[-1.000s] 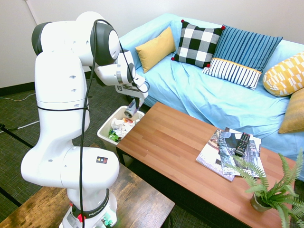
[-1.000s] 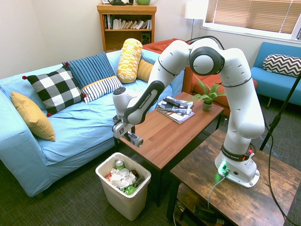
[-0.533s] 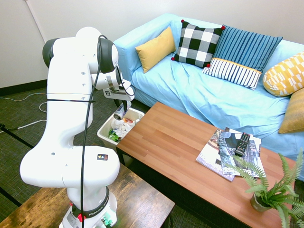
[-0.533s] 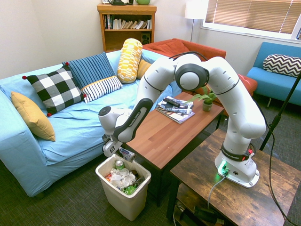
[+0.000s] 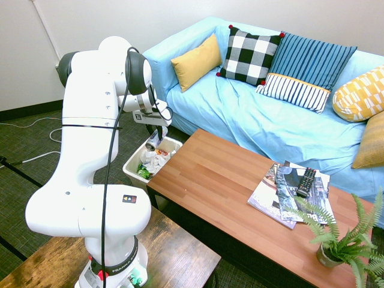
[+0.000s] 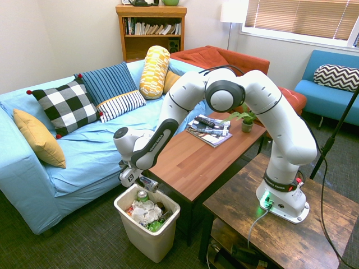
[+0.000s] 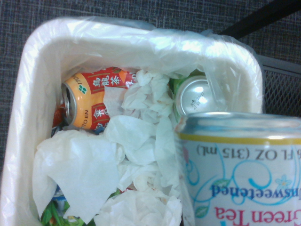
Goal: Throw the can in the trash bin
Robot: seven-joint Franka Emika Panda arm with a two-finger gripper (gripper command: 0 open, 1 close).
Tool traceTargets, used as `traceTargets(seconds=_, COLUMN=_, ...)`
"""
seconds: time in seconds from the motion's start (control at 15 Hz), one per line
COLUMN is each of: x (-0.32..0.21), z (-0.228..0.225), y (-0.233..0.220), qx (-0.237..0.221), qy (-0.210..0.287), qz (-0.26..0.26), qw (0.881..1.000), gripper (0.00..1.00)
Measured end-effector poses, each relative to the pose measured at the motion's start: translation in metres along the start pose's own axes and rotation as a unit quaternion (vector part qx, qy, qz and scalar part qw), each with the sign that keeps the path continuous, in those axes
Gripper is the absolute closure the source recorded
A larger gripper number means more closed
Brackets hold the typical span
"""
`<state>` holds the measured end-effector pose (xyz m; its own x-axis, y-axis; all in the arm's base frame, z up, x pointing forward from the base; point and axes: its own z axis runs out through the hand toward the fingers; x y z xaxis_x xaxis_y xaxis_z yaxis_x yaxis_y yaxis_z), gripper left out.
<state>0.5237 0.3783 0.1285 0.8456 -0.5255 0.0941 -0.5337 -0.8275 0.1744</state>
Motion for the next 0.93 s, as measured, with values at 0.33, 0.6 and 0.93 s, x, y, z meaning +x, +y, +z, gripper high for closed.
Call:
traceTargets(seconds=0.33, x=-0.0012, z=-0.0027, y=-0.0026, qx=0.003, qy=0.0, qz=-0.001, qw=1.0, gripper=0.0)
traceTargets(seconds=0.6, x=-0.0016, z=-0.0026, y=-0.0026, qx=0.003, qy=0.0, qz=-0.001, qw=1.0, gripper=0.0)
traceTargets(seconds=0.93, x=-0.004, z=0.0021, y=0.0022, qx=0.001, qy=-0.003, qz=0.005, qw=1.0, gripper=0.0)
